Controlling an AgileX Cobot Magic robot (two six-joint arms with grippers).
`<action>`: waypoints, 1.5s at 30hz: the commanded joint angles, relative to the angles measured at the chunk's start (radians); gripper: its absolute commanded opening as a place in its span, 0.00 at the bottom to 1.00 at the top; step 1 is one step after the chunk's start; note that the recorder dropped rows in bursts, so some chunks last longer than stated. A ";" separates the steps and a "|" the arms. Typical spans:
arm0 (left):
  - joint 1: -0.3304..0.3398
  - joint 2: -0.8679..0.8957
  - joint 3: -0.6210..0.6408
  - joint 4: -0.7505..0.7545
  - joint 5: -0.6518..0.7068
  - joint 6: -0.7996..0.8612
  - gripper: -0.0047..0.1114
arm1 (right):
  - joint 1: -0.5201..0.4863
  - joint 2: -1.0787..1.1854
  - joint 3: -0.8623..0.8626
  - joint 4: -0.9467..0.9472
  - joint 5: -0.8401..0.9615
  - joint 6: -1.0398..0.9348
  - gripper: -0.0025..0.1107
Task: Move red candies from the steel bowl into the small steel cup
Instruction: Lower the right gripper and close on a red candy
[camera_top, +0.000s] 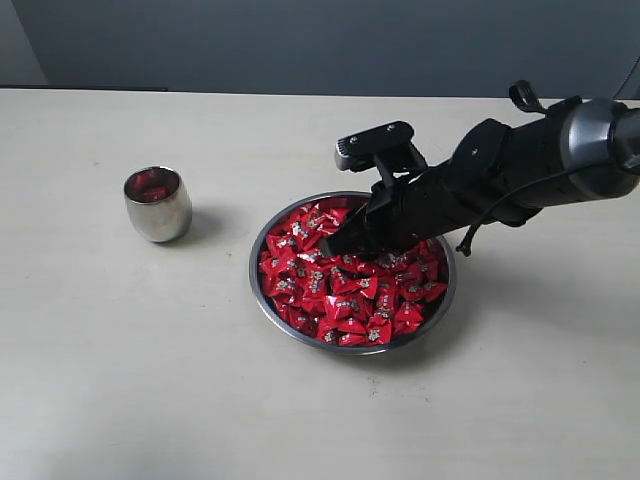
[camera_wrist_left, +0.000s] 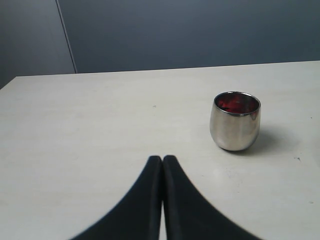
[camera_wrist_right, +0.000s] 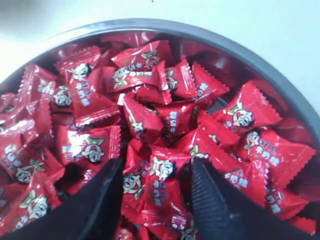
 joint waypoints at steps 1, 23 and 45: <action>0.001 -0.004 0.004 -0.002 -0.002 -0.002 0.04 | 0.000 0.023 -0.005 -0.013 -0.031 -0.006 0.40; 0.001 -0.004 0.004 -0.002 -0.002 -0.002 0.04 | 0.000 0.107 -0.064 -0.031 0.012 -0.006 0.35; 0.001 -0.004 0.004 -0.002 -0.002 -0.002 0.04 | 0.000 0.043 -0.062 -0.330 0.089 0.205 0.35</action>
